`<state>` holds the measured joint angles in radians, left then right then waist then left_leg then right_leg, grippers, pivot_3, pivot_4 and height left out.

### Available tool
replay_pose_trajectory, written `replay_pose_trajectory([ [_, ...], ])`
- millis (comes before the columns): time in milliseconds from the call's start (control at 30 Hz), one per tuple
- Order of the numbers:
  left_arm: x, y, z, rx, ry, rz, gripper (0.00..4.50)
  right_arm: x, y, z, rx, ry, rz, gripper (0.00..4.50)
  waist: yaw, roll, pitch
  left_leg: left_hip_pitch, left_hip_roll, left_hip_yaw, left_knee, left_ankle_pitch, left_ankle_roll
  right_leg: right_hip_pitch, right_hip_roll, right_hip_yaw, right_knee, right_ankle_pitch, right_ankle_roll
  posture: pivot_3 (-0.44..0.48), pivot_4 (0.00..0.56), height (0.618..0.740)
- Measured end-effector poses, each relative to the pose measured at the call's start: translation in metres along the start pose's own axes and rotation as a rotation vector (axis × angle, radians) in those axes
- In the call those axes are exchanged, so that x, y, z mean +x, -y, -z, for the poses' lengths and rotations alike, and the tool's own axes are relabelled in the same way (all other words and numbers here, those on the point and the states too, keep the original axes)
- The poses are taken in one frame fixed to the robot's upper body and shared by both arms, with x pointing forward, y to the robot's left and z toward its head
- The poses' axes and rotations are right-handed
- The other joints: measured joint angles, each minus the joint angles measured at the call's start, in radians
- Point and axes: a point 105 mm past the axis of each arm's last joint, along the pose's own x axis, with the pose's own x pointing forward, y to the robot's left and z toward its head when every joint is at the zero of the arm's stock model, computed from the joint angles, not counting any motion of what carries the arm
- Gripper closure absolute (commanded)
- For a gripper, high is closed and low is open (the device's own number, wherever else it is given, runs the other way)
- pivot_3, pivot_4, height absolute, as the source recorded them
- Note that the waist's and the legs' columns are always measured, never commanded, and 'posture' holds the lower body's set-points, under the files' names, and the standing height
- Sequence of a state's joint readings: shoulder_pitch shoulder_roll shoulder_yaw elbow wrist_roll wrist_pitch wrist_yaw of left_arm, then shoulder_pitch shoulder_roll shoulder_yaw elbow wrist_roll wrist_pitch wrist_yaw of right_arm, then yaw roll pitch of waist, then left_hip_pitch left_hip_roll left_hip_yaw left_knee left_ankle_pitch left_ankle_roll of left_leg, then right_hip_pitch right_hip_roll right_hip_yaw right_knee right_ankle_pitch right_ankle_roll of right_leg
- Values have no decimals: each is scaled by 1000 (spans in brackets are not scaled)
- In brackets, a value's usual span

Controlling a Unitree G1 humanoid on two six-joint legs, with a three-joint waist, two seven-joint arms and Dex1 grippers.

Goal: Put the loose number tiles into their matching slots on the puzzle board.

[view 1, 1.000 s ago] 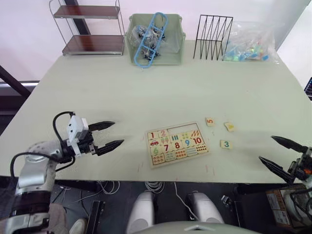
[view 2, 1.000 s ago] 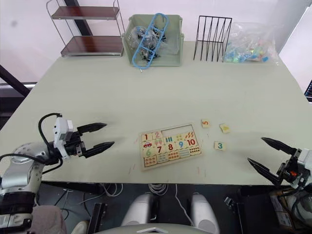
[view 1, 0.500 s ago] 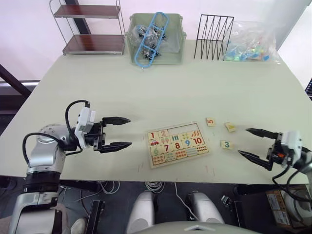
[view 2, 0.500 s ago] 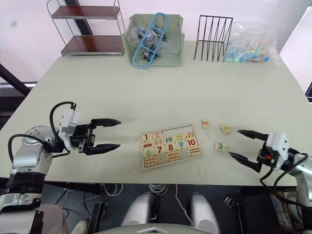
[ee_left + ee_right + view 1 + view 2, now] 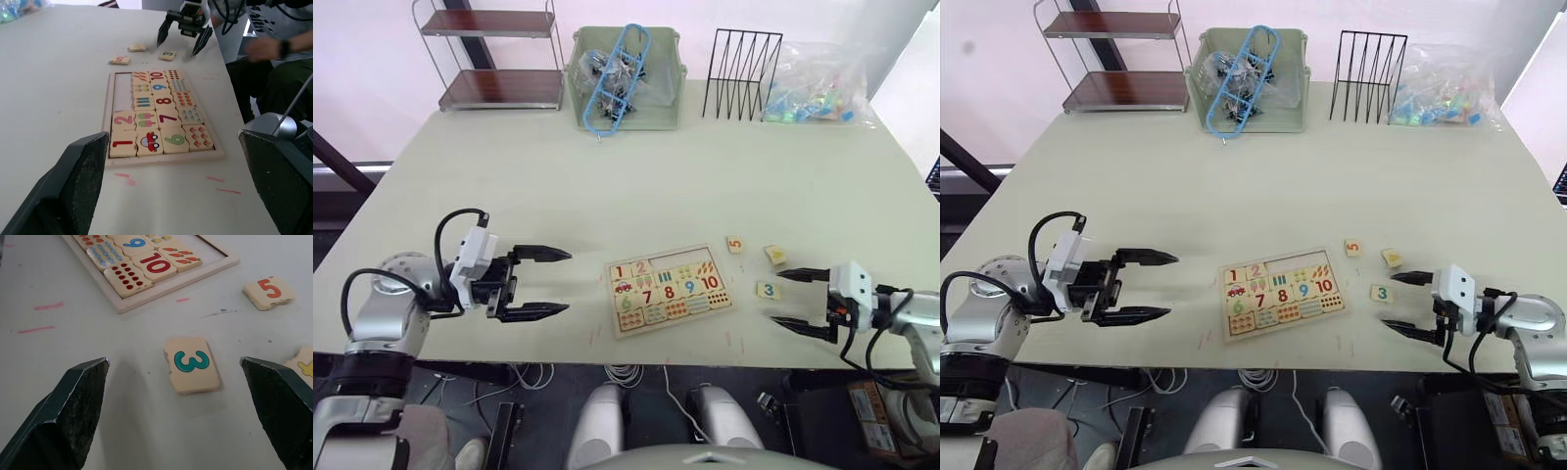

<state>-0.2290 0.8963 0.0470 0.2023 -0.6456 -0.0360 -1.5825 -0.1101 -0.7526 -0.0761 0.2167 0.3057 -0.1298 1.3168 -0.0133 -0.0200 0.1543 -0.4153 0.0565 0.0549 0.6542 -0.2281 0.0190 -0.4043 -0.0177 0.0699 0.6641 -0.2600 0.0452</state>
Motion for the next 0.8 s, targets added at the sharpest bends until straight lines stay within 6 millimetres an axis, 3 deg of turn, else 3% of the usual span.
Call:
replay_pose_trajectory([
  [167,-1,3,-2,8,3,11,36,-3,9,1,4,-37,11,0,1,0,0,0,0,0,0,0,0,0,0,0,0,0,0,0,150,740],
  [300,0,4,-3,15,2,19,36,1,5,8,18,-81,-30,0,1,0,0,-1,0,1,0,0,0,-1,0,0,0,0,0,0,150,740],
  [800,4,10,-4,24,0,47,36,1,10,4,-30,-161,-64,0,1,0,0,0,0,2,0,0,0,-1,0,1,0,0,0,0,150,740],
])
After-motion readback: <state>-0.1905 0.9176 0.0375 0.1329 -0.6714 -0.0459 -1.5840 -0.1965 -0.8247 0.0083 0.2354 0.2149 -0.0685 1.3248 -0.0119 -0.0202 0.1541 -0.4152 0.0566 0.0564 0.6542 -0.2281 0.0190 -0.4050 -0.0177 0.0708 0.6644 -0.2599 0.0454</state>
